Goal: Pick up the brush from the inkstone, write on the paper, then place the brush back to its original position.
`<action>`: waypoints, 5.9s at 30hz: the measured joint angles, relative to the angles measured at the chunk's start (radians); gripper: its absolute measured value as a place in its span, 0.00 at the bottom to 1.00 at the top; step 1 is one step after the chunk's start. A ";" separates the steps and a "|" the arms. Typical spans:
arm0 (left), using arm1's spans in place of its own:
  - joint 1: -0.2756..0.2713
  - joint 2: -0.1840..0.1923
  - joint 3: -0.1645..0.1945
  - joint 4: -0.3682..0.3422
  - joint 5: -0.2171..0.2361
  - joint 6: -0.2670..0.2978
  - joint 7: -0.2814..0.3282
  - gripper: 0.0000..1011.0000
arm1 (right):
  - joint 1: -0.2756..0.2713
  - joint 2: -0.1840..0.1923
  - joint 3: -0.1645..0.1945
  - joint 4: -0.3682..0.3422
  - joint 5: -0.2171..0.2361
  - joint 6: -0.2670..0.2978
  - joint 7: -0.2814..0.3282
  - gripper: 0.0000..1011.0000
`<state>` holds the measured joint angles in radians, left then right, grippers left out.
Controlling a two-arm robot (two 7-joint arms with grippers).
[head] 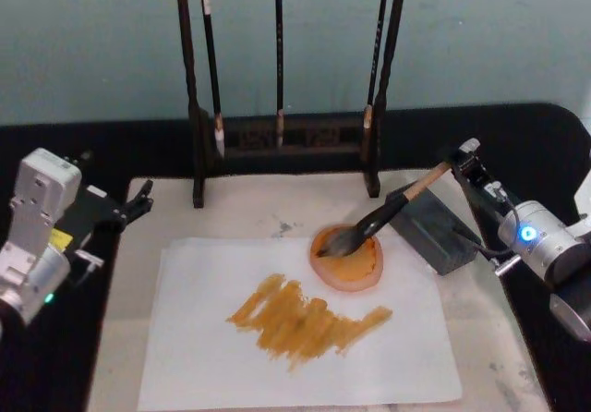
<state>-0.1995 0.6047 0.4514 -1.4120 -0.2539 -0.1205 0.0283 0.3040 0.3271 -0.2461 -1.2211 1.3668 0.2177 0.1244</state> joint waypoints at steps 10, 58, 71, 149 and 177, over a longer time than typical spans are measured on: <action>0.000 0.000 0.000 0.000 0.000 0.000 0.000 1.00 | 0.021 0.012 -0.025 0.033 0.020 -0.007 0.000 0.16; 0.000 0.000 0.000 0.000 0.000 0.000 0.000 1.00 | 0.027 0.020 -0.044 0.044 0.034 -0.014 -0.001 0.82; 0.000 0.000 0.000 0.000 0.000 0.000 0.000 1.00 | 0.027 0.021 -0.045 0.043 0.034 -0.014 -0.001 0.99; 0.000 0.000 0.000 0.000 0.000 0.000 0.000 1.00 | -0.244 0.224 -0.234 -0.319 -0.810 -0.363 -0.200 0.99; 0.000 0.000 0.000 0.000 0.000 0.000 0.000 1.00 | -0.244 0.227 -0.238 -0.322 -0.813 -0.365 -0.204 0.99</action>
<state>-0.1995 0.6047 0.4514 -1.4120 -0.2539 -0.1205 0.0283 0.0603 0.5538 -0.4842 -1.5433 0.5540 -0.1471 -0.0796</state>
